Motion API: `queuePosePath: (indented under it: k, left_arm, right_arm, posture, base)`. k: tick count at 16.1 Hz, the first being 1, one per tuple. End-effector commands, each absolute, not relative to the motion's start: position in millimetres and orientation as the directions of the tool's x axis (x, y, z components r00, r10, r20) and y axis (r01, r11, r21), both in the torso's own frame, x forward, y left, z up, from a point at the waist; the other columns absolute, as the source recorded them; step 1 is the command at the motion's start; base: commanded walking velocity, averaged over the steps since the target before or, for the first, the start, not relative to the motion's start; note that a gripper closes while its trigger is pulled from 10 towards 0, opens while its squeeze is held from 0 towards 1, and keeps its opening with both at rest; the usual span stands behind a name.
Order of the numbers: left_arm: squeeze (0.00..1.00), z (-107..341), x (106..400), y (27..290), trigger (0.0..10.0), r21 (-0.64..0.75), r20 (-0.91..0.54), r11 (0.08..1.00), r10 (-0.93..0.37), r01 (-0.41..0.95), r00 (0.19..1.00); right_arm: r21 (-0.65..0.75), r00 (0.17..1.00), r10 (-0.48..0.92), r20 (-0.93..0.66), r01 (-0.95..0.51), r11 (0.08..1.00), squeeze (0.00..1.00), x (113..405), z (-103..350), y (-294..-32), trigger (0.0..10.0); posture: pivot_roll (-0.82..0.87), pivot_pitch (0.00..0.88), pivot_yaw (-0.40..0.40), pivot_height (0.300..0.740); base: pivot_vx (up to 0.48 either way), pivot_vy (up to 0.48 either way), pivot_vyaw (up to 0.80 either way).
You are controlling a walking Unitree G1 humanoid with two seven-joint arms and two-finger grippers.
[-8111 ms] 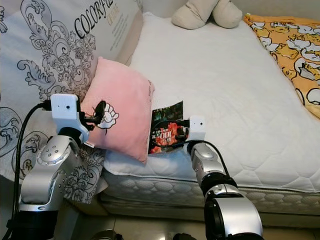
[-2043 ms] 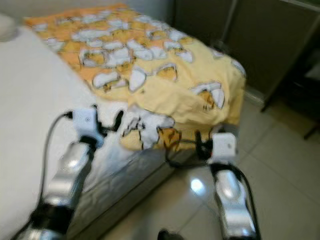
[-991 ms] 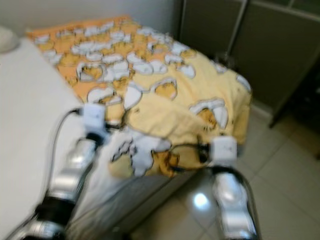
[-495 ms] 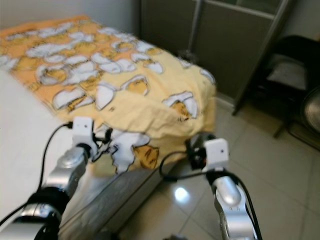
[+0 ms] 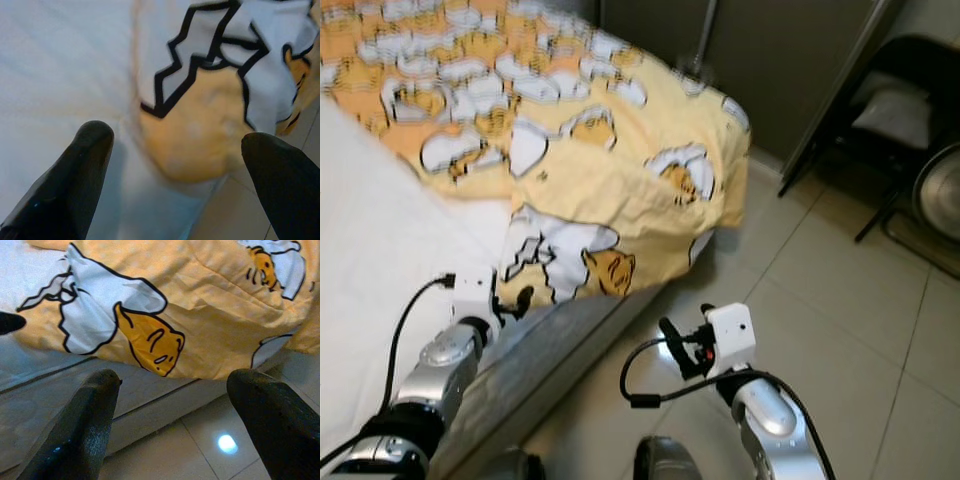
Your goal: Clean up the room
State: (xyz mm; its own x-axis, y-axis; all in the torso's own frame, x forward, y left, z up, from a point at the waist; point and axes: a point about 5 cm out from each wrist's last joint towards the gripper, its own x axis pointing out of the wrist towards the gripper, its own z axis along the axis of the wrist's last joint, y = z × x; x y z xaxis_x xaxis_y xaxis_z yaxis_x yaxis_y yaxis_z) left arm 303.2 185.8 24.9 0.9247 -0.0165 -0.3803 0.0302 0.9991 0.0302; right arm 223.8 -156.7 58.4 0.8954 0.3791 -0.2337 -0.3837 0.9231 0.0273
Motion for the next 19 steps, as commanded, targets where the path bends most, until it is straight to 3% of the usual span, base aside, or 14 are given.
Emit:
queuePosePath:
  k: [1,5,7,13,14,15,19]
  left_arm:
    - [0.00,25.3,304.7,185.9,10.0,0.040,-0.377,0.999,0.003,0.013,0.926]
    - [0.00,28.8,309.9,178.6,10.0,-0.021,-0.357,1.000,0.004,-0.012,0.934]
    - [0.00,34.4,313.8,160.7,10.0,-0.106,-0.310,0.994,-0.063,0.031,0.949]
    - [0.00,29.8,313.6,146.5,10.0,-0.085,-0.328,0.994,-0.088,0.063,0.941]
    - [0.00,26.6,313.1,145.5,6.1,-0.072,-0.346,0.996,-0.081,0.059,0.935]
    - [0.00,24.6,312.9,144.7,0.0,-0.063,-0.358,0.996,-0.074,0.055,0.931]
    - [0.00,20.1,313.0,139.7,0.0,-0.200,-0.377,0.978,-0.133,0.060,0.916]
  right_arm:
    - [0.032,0.894,0.384,-0.230,-0.388,0.921,0.13,221.1,63.3,-158.6,10.0]
    - [0.035,0.882,0.399,-0.252,-0.404,0.914,0.12,211.5,65.6,-159.7,10.0]
    - [0.043,0.880,0.396,-0.262,-0.400,0.916,0.13,206.3,67.7,-159.9,10.0]
    - [0.055,0.874,0.399,-0.277,-0.400,0.915,0.13,202.9,67.6,-157.4,10.0]
    - [0.055,0.873,0.399,-0.279,-0.400,0.915,0.13,203.3,67.5,-157.0,10.0]
    - [0.054,0.874,0.399,-0.278,-0.400,0.915,0.13,203.4,68.0,-156.8,10.0]
    - [0.057,0.878,0.397,-0.268,-0.397,0.916,0.13,204.7,72.5,-157.5,10.0]
  posture:
    - [-0.15,0.212,-0.078,0.704]
    - [-0.18,0.233,-0.087,0.704]
    - [-0.20,0.234,-0.085,0.704]
    - [-0.20,0.229,-0.085,0.704]
    - [-0.21,0.227,-0.087,0.704]
    - [-0.21,0.227,-0.087,0.704]
    - [-0.22,0.218,-0.086,0.704]
  base:
    - [0.000,0.000,0.00]
    - [0.000,0.000,0.00]
    - [0.000,0.000,0.00]
    - [0.000,0.000,0.00]
    - [0.000,0.000,0.00]
    - [0.000,0.000,0.00]
    - [0.000,0.000,0.00]
